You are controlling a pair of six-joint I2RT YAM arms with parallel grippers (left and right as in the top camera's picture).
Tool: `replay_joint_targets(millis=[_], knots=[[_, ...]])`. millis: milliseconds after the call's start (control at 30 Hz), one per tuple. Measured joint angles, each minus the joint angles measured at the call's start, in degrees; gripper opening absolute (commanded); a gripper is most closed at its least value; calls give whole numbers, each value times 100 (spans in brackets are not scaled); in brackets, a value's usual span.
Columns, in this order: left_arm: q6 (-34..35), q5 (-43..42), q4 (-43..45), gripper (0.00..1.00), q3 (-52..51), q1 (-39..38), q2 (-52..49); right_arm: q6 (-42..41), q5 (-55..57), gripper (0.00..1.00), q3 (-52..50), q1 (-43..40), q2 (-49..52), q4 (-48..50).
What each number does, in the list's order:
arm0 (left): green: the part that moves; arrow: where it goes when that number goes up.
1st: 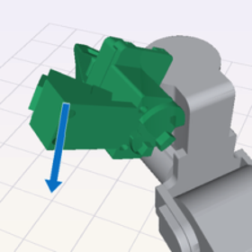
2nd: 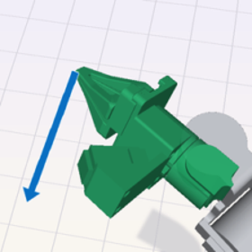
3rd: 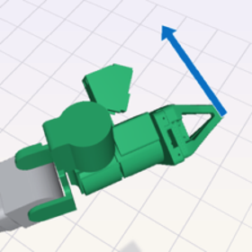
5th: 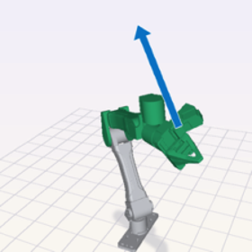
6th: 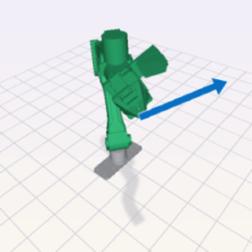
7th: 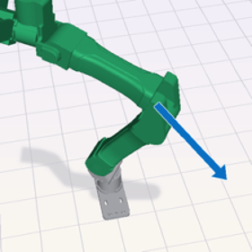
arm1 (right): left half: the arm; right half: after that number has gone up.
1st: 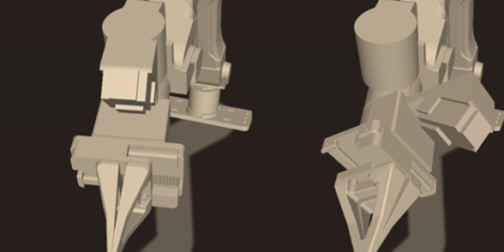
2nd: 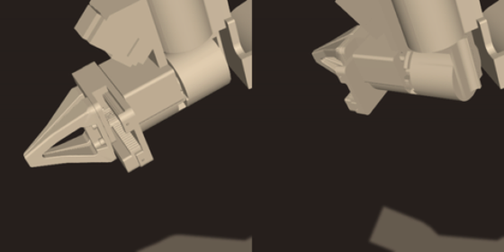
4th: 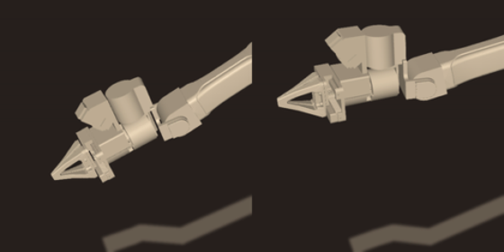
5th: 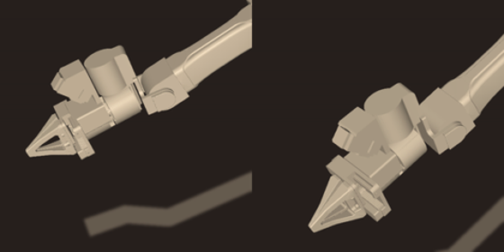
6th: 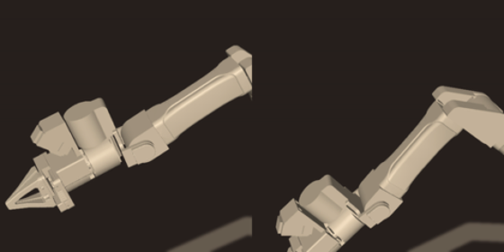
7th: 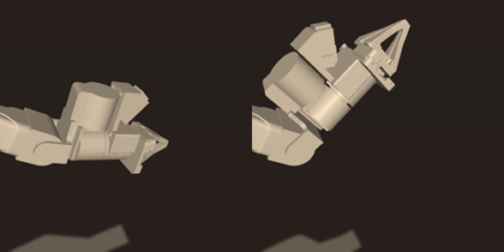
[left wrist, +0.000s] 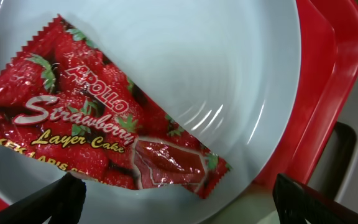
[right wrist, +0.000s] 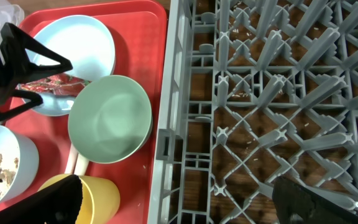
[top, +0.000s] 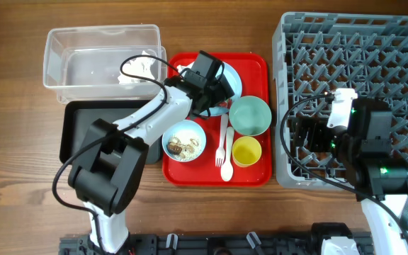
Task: Sort waste into correct bins and load items into the dishwasher rack
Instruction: 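Grasp the red strawberry cake wrapper on the plate with the left gripper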
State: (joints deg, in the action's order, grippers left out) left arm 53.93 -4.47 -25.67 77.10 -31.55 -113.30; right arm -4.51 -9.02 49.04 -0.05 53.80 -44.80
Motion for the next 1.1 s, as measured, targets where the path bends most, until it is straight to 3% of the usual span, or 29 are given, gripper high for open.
replay_joint_targets(millis=[333,533,700,1000,1033,1100], knots=[[22,404,376,91,0,0,-297,0,0,100,0,0,0,-24],[52,636,671,60,0,0,-350,0,2,100,0,0,0,-26],[68,730,761,44,0,0,-356,0,2,100,0,0,0,-24],[63,800,704,49,0,0,-422,0,2,100,0,0,0,-24],[63,811,708,48,0,0,-459,0,0,100,0,0,0,-26],[63,841,789,31,4,0,-514,0,2,100,0,0,0,-44]])
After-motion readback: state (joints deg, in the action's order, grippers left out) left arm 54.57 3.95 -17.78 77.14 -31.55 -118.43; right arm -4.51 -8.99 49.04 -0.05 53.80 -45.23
